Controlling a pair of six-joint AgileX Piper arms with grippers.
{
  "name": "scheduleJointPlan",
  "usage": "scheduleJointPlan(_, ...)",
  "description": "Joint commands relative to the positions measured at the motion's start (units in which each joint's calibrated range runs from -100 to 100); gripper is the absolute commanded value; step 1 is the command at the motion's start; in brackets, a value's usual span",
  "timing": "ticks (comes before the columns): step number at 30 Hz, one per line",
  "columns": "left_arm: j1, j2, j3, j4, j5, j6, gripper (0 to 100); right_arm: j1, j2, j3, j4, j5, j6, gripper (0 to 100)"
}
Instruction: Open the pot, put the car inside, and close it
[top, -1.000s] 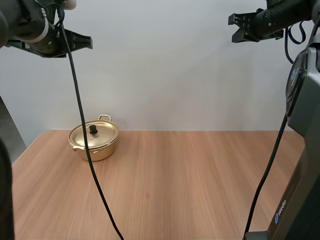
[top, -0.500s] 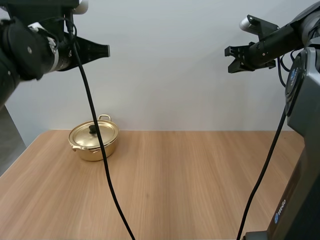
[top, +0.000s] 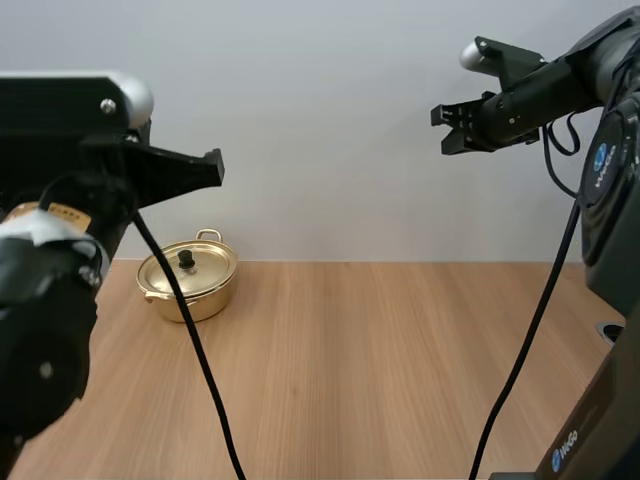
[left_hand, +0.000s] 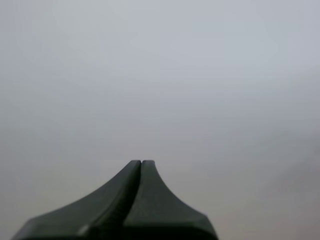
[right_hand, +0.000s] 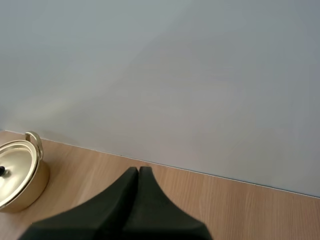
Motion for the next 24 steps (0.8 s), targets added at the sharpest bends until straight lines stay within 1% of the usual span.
scheduleJointPlan(1,-0.03,-5.4,27.3,-0.1,-5.4,0.8,0,2.5,-1.7,9.6,-3.7,-14.5,0.1,0)
scheduleJointPlan(4,-0.03,-9.4,28.8,-0.1,-1.6,1.0,0,4.4,-2.4,14.5,-6.6,-20.5,0.4,0)
scheduleJointPlan(5,-0.03,-11.0,28.8,-0.1,3.4,1.3,0,4.7,-2.6,15.9,-6.7,-21.7,0.4,0)
scheduleJointPlan(8,0.14,-15.2,28.8,0.2,11.6,2.0,0,5.2,-4.2,19.3,-6.7,-27.1,0.4,0)
scheduleJointPlan(10,0.14,-17.7,28.8,2.1,17.5,2.1,0,5.5,-5.5,21.0,-7.0,-30.2,0.4,0)
scheduleJointPlan(12,0.14,-19.6,28.8,4.2,25.1,1.8,0,5.9,-6.8,21.9,-7.0,-30.9,0.4,0)
scheduleJointPlan(13,0.14,-19.6,28.8,4.9,28.4,1.4,0,6.1,-7.5,22.5,-7.0,-31.0,0.4,0)
scheduleJointPlan(17,0.50,-19.6,28.8,6.9,32.4,-5.4,0,7.5,-10.3,25.6,-7.1,-32.3,0.4,0)
scheduleJointPlan(19,0.50,-19.6,28.8,7.9,35.9,-6.0,0,8.5,-11.9,27.9,-7.9,-34.0,1.2,0)
scheduleJointPlan(20,0.50,-19.6,28.8,8.5,38.7,-6.0,0,9.0,-12.7,29.0,-8.9,-35.5,2.3,0)
scheduleJointPlan(21,0.50,-19.6,28.8,8.6,38.5,-6.0,0,9.8,-13.5,30.5,-10.7,-38.1,4.0,0)
scheduleJointPlan(24,0.50,-19.6,28.8,8.6,38.5,-6.0,0,12.1,-15.4,34.5,-19.4,-45.2,11.2,0)
